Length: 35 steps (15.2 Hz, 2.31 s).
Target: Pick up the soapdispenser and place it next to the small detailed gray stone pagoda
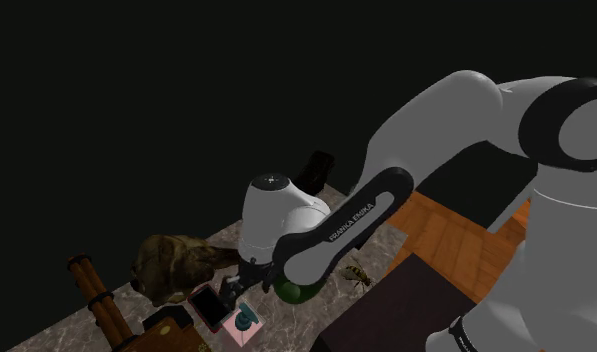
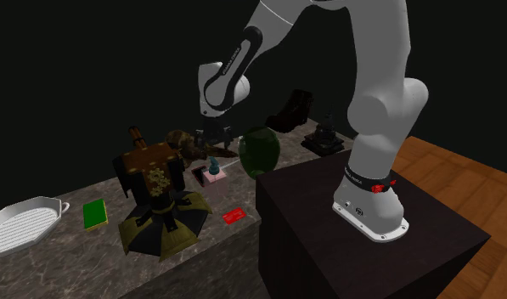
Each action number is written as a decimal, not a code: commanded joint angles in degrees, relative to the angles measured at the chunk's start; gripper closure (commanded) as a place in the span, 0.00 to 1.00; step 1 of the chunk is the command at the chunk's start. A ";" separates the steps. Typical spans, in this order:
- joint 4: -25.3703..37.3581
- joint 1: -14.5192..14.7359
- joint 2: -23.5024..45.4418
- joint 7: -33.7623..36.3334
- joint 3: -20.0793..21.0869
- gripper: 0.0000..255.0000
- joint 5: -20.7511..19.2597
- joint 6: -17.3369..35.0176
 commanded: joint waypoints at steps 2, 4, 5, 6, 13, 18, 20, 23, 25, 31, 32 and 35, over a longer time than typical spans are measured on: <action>2.44 1.92 4.02 1.61 -1.58 0.00 -1.92 1.49; 2.69 2.54 5.42 2.09 -2.23 0.00 -2.60 2.62; 2.83 2.86 6.12 2.32 -2.56 0.00 -2.92 3.18; 2.99 3.18 6.82 2.54 -2.89 0.00 -3.24 3.73; 3.26 3.69 7.94 2.89 -3.42 0.00 -3.73 4.59; 3.25 3.68 7.93 2.88 -3.42 1.00 -3.72 4.58; 3.25 3.69 7.94 2.89 -3.42 1.00 -3.72 4.59; 3.21 3.66 7.93 2.86 -3.43 1.00 -3.73 4.62; 3.16 3.65 7.91 2.86 -3.42 1.00 -3.73 4.65; 2.39 2.33 4.35 2.06 -1.70 1.00 -2.13 1.89; 2.26 2.06 3.65 1.88 -1.37 1.00 -1.79 1.33; 1.93 1.29 1.55 1.31 -0.38 1.00 -0.72 -0.39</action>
